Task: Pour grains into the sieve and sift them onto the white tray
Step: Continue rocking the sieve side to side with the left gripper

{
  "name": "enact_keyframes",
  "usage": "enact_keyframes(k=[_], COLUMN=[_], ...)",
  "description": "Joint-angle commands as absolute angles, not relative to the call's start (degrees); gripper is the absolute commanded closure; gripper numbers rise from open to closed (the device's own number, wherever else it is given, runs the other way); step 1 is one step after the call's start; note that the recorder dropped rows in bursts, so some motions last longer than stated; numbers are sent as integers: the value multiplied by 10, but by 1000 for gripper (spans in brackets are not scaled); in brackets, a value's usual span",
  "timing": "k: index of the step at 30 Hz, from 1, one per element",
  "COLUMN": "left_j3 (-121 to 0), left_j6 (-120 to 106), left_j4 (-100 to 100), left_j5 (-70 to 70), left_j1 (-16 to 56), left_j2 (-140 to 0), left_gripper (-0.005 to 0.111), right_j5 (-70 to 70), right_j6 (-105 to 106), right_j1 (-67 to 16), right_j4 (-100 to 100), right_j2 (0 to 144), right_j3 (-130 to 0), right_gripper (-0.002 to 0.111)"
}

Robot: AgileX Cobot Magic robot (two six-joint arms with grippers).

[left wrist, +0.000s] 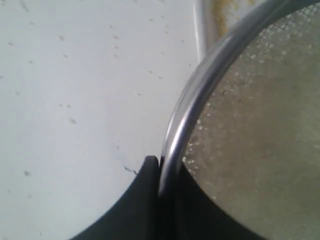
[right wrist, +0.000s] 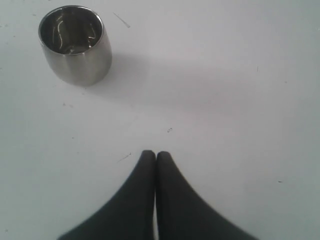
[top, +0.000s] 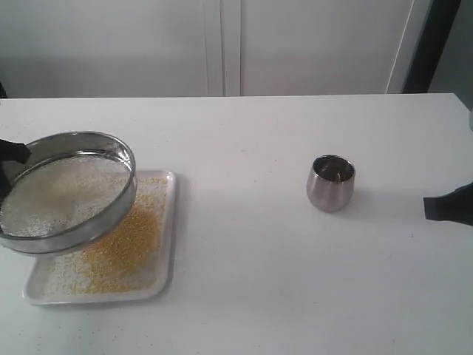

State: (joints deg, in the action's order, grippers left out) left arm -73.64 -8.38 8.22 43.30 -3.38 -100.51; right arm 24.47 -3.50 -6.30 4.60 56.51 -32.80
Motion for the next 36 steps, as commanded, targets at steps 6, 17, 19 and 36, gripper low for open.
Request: enact_keyframes(k=[6,17,19,36], left_j3=[-722,-697,-697,-697], left_j6=[-97,-138,-132,-135], left_j4=[21,104,65,96], left_j5=[450,418,445,444], left_j1=[21,83,72,-66], left_j2=[-981,-965,-964,-946], left_gripper=[107,107,107,107], right_j5=[239,240,241,239], right_j6=[-54,-54,-54,-54], right_j1=[-64,-64,-64,-64], right_j4=[47,47,47,47], right_j2=[562,562,562,562], right_j3=[-325,-325,-325,-325], right_gripper=[108,108,108,108])
